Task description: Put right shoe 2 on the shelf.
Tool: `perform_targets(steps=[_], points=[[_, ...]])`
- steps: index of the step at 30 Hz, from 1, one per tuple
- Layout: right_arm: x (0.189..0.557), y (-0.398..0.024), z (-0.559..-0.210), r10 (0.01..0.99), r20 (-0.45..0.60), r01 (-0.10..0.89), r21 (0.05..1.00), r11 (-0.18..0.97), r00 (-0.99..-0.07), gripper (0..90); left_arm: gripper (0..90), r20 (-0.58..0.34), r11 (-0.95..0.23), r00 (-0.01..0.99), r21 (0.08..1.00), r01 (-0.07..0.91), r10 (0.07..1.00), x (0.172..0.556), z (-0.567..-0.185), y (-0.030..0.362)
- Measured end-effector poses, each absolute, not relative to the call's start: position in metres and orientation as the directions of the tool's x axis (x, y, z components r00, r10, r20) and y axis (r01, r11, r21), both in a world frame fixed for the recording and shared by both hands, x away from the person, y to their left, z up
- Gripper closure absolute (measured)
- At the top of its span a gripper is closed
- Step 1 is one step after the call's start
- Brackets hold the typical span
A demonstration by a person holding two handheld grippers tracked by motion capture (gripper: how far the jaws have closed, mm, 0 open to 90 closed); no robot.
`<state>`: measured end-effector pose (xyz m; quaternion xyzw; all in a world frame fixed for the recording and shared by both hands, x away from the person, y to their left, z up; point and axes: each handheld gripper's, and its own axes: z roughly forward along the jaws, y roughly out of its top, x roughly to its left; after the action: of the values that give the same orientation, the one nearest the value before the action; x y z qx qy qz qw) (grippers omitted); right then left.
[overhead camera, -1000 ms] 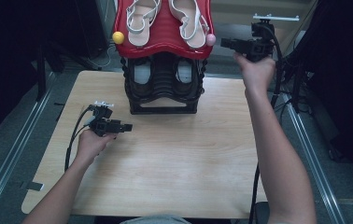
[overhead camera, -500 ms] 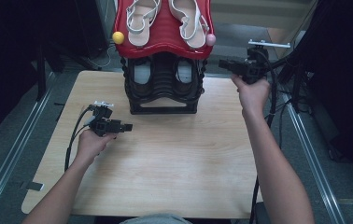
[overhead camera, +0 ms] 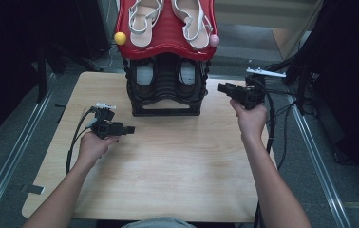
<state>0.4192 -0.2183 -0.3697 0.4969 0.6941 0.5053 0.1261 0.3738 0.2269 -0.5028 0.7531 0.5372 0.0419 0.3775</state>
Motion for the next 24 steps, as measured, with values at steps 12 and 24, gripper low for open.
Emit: perform_targets(steps=[12,24], points=[[0.399,-0.231,-0.429,0.805,0.376,0.609,0.793,-0.023,-0.459,64.2,32.9,-0.342,-0.141,0.426,0.618,0.774,0.838,0.372,-0.502,0.225],[0.380,-0.228,-0.470,0.779,0.412,0.636,0.771,-0.022,-0.472,64.5,32.9,-0.327,-0.164,0.438,0.614,0.772,0.837,0.372,-0.503,0.220]])
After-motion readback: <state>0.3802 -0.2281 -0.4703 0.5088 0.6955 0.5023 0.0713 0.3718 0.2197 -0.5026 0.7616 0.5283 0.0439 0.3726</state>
